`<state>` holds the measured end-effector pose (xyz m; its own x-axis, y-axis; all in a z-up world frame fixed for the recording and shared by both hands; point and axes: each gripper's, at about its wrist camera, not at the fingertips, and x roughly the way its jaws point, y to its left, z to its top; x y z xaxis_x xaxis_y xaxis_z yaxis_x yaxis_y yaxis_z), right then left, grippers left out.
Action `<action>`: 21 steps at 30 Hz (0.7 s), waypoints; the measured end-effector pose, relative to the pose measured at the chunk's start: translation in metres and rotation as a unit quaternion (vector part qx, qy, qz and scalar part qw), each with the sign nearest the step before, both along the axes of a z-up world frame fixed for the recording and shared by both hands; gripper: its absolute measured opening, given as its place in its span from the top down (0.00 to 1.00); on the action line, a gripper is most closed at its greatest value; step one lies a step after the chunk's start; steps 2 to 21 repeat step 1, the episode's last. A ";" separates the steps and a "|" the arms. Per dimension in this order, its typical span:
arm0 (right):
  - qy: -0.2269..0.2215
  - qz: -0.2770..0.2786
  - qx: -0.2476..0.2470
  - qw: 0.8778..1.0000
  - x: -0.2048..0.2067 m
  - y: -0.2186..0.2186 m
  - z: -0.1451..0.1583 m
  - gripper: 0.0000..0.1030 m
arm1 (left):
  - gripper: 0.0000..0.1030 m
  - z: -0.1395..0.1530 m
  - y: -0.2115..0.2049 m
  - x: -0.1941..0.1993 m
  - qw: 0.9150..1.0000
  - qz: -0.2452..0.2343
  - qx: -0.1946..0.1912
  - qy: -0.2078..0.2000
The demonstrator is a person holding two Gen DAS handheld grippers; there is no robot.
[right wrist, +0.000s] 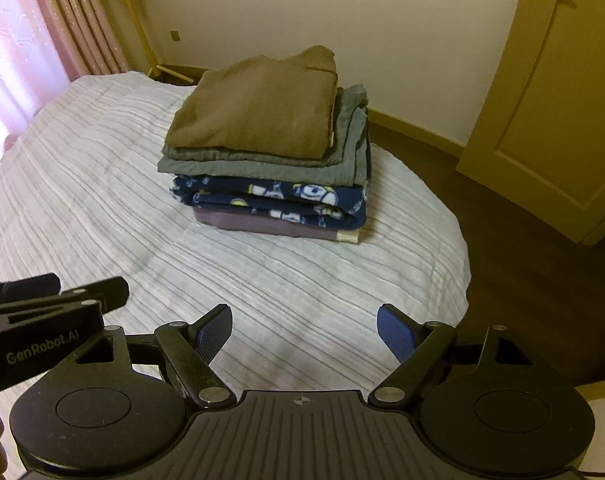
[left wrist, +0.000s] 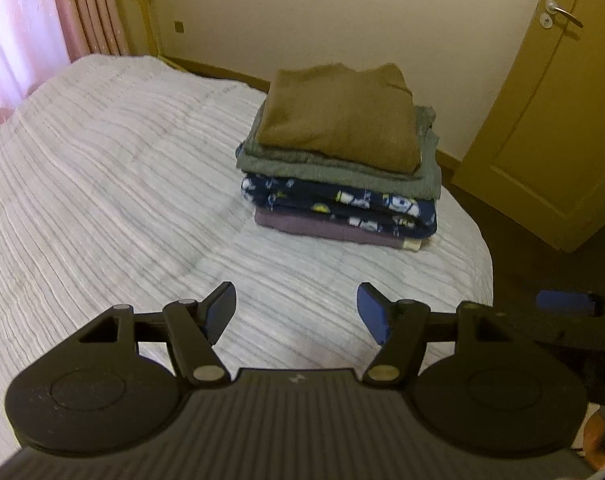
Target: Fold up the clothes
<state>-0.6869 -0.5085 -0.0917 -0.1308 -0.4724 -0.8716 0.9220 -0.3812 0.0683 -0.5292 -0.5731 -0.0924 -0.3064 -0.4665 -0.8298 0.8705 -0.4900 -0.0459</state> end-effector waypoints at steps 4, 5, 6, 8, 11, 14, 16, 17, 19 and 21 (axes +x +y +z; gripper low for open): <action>0.000 0.000 -0.001 1.000 -0.002 -0.001 0.001 0.20 | 0.38 0.002 -0.001 -0.001 1.000 0.000 -0.003 0.002; 0.000 0.000 -0.001 1.000 -0.002 -0.001 0.001 0.20 | 0.38 0.002 -0.001 -0.001 1.000 0.000 -0.003 0.002; 0.000 0.000 -0.001 1.000 -0.002 -0.001 0.001 0.20 | 0.38 0.002 -0.001 -0.001 1.000 0.000 -0.003 0.002; 0.000 0.000 -0.001 1.000 -0.002 -0.001 0.001 0.20 | 0.38 0.002 -0.001 -0.001 1.000 0.000 -0.003 0.002; 0.000 0.000 -0.001 1.000 -0.002 -0.001 0.001 0.20 | 0.38 0.002 -0.001 -0.001 1.000 0.000 -0.003 0.002; 0.000 0.000 -0.001 1.000 -0.002 -0.001 0.001 0.20 | 0.38 0.002 -0.001 -0.001 1.000 0.000 -0.003 0.002; 0.000 0.000 -0.001 1.000 -0.002 -0.001 0.001 0.20 | 0.38 0.002 -0.001 -0.001 1.000 0.000 -0.003 0.002; 0.000 0.000 -0.001 1.000 -0.002 -0.001 0.001 0.20 | 0.38 0.002 -0.001 -0.001 1.000 0.000 -0.003 0.002; 0.000 0.000 -0.001 1.000 -0.002 -0.001 0.001 0.20 | 0.38 0.002 -0.001 -0.001 1.000 0.000 -0.003 0.002; 0.000 0.000 -0.001 1.000 -0.002 -0.001 0.001 0.20 | 0.38 0.002 -0.001 -0.001 1.000 0.000 -0.003 0.002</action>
